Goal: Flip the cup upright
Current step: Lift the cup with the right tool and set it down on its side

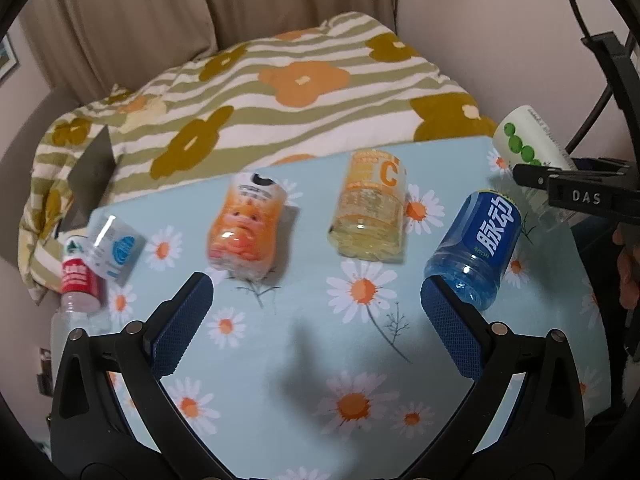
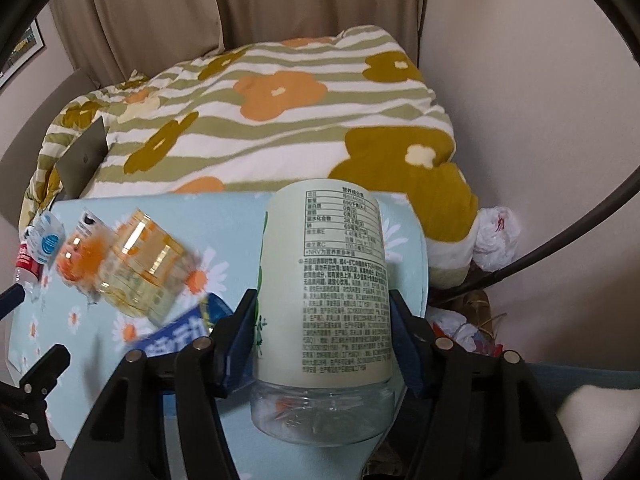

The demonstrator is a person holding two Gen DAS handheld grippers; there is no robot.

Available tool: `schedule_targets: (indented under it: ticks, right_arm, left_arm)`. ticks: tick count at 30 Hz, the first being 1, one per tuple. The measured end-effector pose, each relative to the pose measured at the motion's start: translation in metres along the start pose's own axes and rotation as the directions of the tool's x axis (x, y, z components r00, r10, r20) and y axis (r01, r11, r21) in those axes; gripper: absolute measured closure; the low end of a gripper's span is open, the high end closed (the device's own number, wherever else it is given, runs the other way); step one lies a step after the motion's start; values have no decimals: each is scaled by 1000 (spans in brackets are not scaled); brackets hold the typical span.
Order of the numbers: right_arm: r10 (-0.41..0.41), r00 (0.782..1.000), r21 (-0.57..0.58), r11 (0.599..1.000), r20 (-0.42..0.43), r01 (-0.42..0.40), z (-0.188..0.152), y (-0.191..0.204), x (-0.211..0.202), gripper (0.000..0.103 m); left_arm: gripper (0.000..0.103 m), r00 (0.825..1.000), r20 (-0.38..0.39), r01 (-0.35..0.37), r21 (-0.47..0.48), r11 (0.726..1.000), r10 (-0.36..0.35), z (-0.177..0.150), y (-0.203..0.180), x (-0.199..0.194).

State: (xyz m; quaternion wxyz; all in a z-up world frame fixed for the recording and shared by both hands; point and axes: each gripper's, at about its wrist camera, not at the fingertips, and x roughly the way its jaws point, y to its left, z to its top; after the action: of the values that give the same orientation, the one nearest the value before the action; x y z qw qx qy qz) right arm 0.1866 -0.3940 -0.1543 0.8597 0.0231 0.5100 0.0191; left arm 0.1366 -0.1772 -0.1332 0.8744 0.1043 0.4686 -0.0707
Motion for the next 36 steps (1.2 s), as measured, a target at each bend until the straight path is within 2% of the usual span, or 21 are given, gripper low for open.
schedule_targets:
  ticks: [8, 18, 27, 32, 36]
  right_arm:
    - [-5, 998, -23, 1000, 60, 7, 4, 37, -52, 45]
    - [35, 996, -21, 999, 80, -34, -26, 126, -88, 45]
    - [94, 996, 28, 995, 10, -94, -77, 206, -65, 45]
    - [107, 993, 55, 993, -43, -104, -107, 244, -36, 45]
    - [107, 993, 70, 992, -58, -103, -121, 258, -18, 45]
  left_arm:
    - [0, 999, 45, -7, -29, 1000, 8, -11, 39, -36]
    - [0, 997, 71, -26, -39, 999, 28, -52, 113, -72]
    - [0, 998, 27, -55, -71, 996, 57, -98, 181, -70]
    - [0, 998, 7, -64, -81, 995, 64, -114, 203, -58]
    - [0, 998, -13, -68, -83, 994, 67, -126, 213, -46]
